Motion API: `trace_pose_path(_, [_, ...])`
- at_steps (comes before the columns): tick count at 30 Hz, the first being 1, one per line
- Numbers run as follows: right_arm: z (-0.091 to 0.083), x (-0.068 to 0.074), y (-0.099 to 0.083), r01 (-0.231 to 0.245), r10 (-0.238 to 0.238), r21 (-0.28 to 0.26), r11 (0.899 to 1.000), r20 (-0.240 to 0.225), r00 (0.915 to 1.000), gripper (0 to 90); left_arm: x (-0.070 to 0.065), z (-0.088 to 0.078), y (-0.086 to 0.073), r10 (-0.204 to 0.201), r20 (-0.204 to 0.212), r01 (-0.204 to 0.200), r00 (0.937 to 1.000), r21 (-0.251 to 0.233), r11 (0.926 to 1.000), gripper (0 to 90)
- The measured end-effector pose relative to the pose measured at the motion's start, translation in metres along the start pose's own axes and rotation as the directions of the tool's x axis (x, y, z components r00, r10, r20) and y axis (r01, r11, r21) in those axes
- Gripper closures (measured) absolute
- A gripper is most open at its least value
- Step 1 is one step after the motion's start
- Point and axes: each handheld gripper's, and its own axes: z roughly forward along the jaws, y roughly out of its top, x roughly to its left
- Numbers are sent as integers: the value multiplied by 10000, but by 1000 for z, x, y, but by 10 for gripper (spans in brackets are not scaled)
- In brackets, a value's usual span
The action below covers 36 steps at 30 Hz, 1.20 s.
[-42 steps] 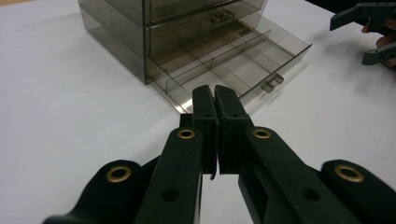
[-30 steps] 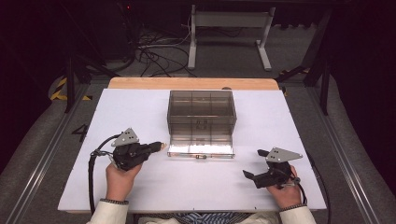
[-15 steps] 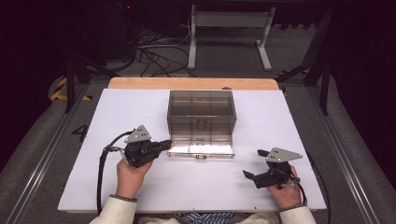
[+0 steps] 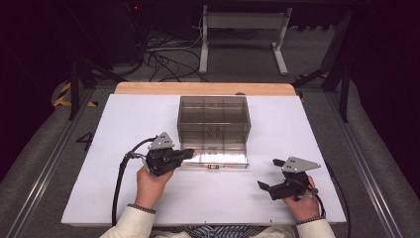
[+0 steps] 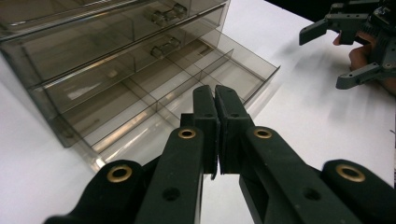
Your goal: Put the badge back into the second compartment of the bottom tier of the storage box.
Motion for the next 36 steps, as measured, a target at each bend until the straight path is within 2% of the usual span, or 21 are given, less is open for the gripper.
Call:
trace_pose_path(7, [0, 0, 0, 1, -1, -13, 10000, -2, 10000, 19, -5, 11, 4, 77, 103, -78, 9999, 117, 9999, 883])
trace_pose_path(8, [0, 0, 0, 0, 0, -14, 10000, -3, 10000, 19, -5, 14, 5, 191, 96, -192, 9998, 150, 9997, 882])
trace_pose_path(10, [0, 0, 0, 8, -8, -23, 10000, -3, 10000, 19, -6, 18, 6, 60, 155, -62, 9999, 151, 9999, 882])
trace_pose_path(16, [0, 0, 0, 16, -16, -25, 10000, -3, 10000, 19, -8, 27, 8, 146, 214, -151, 9997, 239, 9996, 882])
trace_pose_path(20, [-1, 0, 0, 15, -15, -30, 10000, 5, 10000, 19, -9, 33, 9, 28, 290, -36, 9996, 260, 9997, 882])
trace_pose_path(23, [-1, 0, 0, 18, -18, -37, 10000, 2, 10000, 19, -9, 36, 10, 151, 276, -159, 9995, 270, 9995, 882])
trace_pose_path(24, [-1, 0, 0, 20, -20, -42, 10000, 5, 10000, 19, -11, 39, 12, 49, 347, -58, 9994, 255, 9997, 882])
trace_pose_path(31, [-1, 1, 0, 38, -38, -65, 10000, 10, 10000, 19, -13, 48, 15, -20, 464, 7, 9989, 290, 9996, 882])
trace_pose_path(36, [-1, 1, 0, 48, -48, -77, 10000, 19, 10000, 19, -15, 54, 16, 104, 431, -123, 9990, 435, 9990, 882])
